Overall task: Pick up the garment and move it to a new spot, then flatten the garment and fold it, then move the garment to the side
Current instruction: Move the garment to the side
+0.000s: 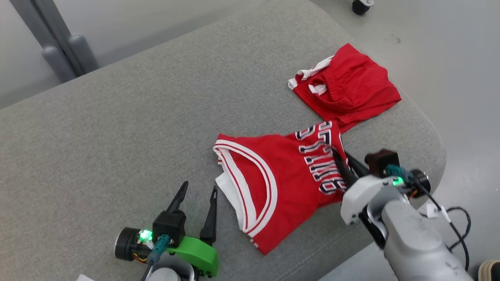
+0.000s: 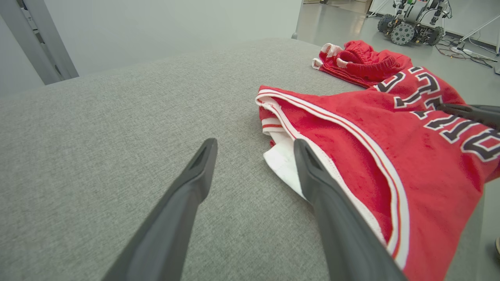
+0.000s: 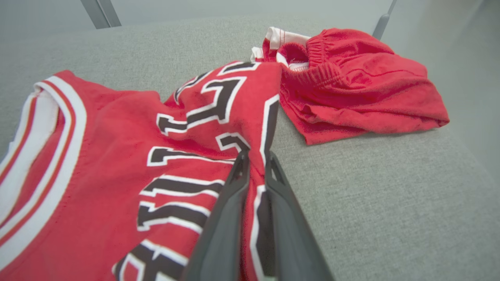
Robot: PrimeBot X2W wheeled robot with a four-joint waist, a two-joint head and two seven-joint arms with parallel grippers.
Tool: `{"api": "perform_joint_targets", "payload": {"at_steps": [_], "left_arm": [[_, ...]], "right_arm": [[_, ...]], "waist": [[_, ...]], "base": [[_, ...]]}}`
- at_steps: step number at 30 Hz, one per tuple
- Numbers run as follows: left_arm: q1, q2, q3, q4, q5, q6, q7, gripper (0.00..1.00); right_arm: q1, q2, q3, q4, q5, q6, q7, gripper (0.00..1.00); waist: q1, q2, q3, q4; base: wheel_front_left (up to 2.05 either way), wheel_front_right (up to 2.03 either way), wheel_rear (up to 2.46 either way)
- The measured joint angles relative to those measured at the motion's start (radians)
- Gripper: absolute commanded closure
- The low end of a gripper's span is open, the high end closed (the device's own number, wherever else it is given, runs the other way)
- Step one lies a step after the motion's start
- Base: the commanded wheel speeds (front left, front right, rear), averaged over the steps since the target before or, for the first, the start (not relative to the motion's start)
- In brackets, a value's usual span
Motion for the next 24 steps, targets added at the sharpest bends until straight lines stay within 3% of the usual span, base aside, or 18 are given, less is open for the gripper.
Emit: {"api": "perform_joint_targets", "payload": {"at_steps": [8, 11, 17, 18, 19, 20, 24], "left_arm": [[-0.029, 0.0, 0.049, 0.022, 0.051, -0.024, 0.0, 0.0], [-0.043, 0.001, 0.059, 0.025, 0.063, -0.033, 0.0, 0.0], [-0.065, 0.001, 0.054, 0.022, 0.068, -0.042, 0.0, 0.0], [-0.068, 0.001, 0.053, 0.021, 0.068, -0.042, 0.0, 0.0], [-0.071, 0.001, 0.053, 0.02, 0.068, -0.041, 0.0, 0.0], [-0.074, 0.001, 0.053, 0.02, 0.067, -0.041, 0.0, 0.0], [-0.079, 0.001, 0.058, 0.019, 0.06, -0.037, 0.0, 0.0]], "right_arm": [[-0.319, -0.061, -0.023, 0.083, -0.092, 0.0, 0.028, 1.0], [-0.408, -0.123, -0.067, 0.145, -0.144, 0.0, 0.062, 1.0], [-0.507, -0.313, -0.205, 0.23, -0.296, 0.0, 0.102, 1.0], [-0.513, -0.339, -0.245, 0.235, -0.318, 0.0, 0.105, 0.73], [-0.516, -0.36, -0.294, 0.235, -0.337, 0.0, 0.101, 0.31], [-0.516, -0.379, -0.334, 0.232, -0.365, 0.0, 0.095, 0.0], [-0.502, -0.367, -0.464, 0.217, -0.441, 0.0, 0.08, 0.0]], "waist": [[0.0, 0.0, 0.073, 0.025], [0.0, 0.0, 0.1, 0.05], [0.0001, 0.0, 0.138, 0.106], [0.0, 0.0, 0.143, 0.115], [0.0, 0.0, 0.148, 0.124], [0.0001, 0.0001, 0.152, 0.132], [0.0001, 0.0, 0.162, 0.152]], "base": [[0.0, 0.0, 0.0], [0.0, 0.0, 0.0], [0.0, 0.0, 0.0], [0.0, 0.0, 0.0], [0.0, 0.0, 0.0], [0.0, 0.0, 0.0], [0.0, 0.0, 0.0]]}}
